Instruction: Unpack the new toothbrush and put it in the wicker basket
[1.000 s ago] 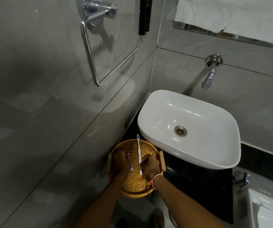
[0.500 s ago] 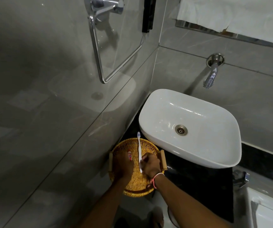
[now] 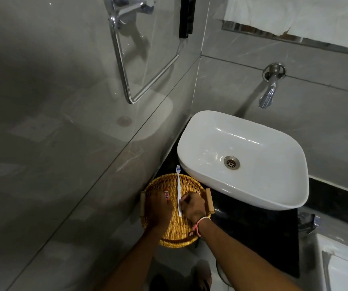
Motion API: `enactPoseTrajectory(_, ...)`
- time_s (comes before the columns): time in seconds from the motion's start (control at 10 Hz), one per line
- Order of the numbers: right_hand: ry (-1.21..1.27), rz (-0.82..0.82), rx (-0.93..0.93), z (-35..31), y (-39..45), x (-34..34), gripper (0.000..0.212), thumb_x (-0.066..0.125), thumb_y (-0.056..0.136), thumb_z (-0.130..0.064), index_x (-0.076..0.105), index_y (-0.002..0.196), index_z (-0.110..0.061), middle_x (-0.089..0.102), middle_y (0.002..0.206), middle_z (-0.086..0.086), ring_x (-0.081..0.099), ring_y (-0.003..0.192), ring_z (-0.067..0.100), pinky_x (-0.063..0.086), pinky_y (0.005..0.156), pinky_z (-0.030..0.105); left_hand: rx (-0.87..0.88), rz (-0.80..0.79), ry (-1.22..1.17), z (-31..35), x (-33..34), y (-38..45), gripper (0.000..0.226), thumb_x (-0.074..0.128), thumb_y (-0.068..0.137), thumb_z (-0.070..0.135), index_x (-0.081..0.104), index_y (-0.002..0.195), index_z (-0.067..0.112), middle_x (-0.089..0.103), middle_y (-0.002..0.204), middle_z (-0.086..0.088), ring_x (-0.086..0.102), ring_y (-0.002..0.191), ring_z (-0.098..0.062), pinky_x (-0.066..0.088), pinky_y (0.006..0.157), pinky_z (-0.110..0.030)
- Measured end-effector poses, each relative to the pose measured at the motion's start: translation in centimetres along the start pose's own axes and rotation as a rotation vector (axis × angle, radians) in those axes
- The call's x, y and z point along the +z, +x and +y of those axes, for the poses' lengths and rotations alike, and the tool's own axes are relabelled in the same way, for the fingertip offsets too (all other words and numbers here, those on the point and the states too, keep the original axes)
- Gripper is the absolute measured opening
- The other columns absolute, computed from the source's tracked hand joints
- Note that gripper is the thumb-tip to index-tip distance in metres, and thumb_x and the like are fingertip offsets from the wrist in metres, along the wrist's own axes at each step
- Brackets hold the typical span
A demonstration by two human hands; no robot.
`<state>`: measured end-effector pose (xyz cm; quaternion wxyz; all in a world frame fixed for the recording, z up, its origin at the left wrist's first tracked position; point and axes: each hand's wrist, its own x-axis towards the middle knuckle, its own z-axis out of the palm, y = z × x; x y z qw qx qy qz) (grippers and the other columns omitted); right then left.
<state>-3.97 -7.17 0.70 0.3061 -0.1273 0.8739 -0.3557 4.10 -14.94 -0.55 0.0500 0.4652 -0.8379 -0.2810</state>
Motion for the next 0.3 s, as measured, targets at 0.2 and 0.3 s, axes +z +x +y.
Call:
enactPoseTrajectory(0.2,-0.254,0.033,-0.223,0.0,-1.4,-0.9,0.025,0.061,0.096,-0.022,0.06,0.117,-0.009,0.066,0.119,0.013,0.063,0.11,0.029,0.055,0.097,0.042,0.251,0.041,0.216,-0.7,-1.5,-0.5,0.046,0.038,0.109,0.032,0.049,0.146,0.008,0.051,0.154,-0.014,0.047,0.142,-0.027,0.038,0.119,-0.039)
enactPoseTrajectory(0.3,-0.572,0.062,-0.418,0.1,-2.0,-1.4,0.045,0.062,0.093,-0.03,0.049,0.134,-0.014,0.054,0.136,0.013,0.051,0.123,0.03,0.046,0.106,0.039,0.404,-0.008,0.488,-1.4,-2.8,-0.4,0.072,0.042,0.105,0.046,0.019,0.161,0.006,0.022,0.17,-0.018,0.02,0.157,-0.036,0.02,0.129,-0.048)
